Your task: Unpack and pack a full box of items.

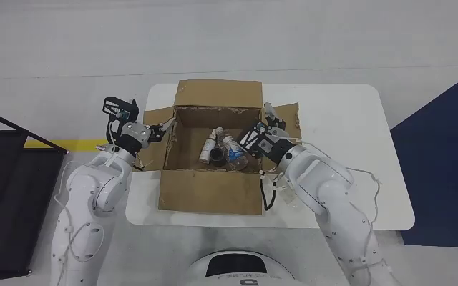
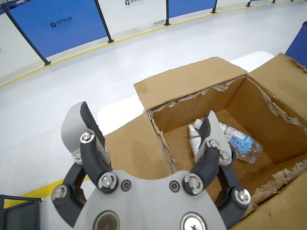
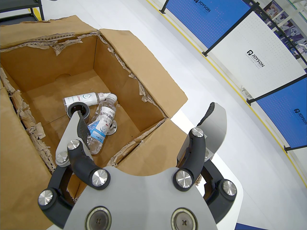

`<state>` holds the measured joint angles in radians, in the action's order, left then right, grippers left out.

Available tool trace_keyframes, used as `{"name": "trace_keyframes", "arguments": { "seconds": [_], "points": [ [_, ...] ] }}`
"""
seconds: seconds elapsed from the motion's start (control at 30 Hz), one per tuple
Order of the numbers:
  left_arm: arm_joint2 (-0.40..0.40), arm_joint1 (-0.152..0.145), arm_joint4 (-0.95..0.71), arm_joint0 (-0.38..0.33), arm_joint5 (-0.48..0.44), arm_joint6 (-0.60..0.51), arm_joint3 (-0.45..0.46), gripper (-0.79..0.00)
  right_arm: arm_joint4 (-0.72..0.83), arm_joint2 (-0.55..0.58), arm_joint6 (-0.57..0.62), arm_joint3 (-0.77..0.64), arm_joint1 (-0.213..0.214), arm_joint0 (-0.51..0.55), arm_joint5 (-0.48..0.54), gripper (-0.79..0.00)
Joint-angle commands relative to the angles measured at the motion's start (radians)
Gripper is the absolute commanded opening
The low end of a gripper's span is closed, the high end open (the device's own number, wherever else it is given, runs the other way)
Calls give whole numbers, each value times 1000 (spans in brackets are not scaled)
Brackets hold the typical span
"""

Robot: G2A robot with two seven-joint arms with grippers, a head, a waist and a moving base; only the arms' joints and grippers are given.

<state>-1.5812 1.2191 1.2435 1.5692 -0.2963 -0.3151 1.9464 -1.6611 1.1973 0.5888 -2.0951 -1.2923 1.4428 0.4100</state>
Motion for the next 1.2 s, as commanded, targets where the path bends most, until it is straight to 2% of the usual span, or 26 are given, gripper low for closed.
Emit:
{"name": "trace_keyframes", "arguments": {
  "seconds": [0.0,0.13,0.27,0.67,0.73,0.9,0.93,0.97,1.03,1.07,1.17],
  "points": [
    [0,0,0,0,0,0,0,0,3,-2,0,1,0,0,5,0],
    [0,0,0,0,0,0,0,0,140,5,75,-36,4,-41,144,0],
    [0,0,0,0,0,0,0,0,251,-25,135,19,-2,-116,179,0],
    [0,0,0,0,0,0,0,0,292,-42,129,49,-3,-109,186,0],
    [0,0,0,0,0,0,0,0,388,-63,209,117,-6,-131,189,0],
    [0,0,0,0,0,0,0,0,549,-130,378,217,-22,-232,88,0],
    [0,0,0,0,0,0,0,0,566,-145,393,230,-26,-250,67,-123],
    [0,0,0,0,0,0,0,0,575,-158,403,243,-29,-267,49,-212],
    [0,0,0,0,0,0,0,0,591,-178,425,276,-35,-295,5,-268],
    [0,0,0,0,0,0,0,0,602,-187,436,291,-37,-308,-14,-332],
    [0,0,0,0,0,0,0,0,676,-207,480,367,-46,-353,-53,-348]
  ]
}}
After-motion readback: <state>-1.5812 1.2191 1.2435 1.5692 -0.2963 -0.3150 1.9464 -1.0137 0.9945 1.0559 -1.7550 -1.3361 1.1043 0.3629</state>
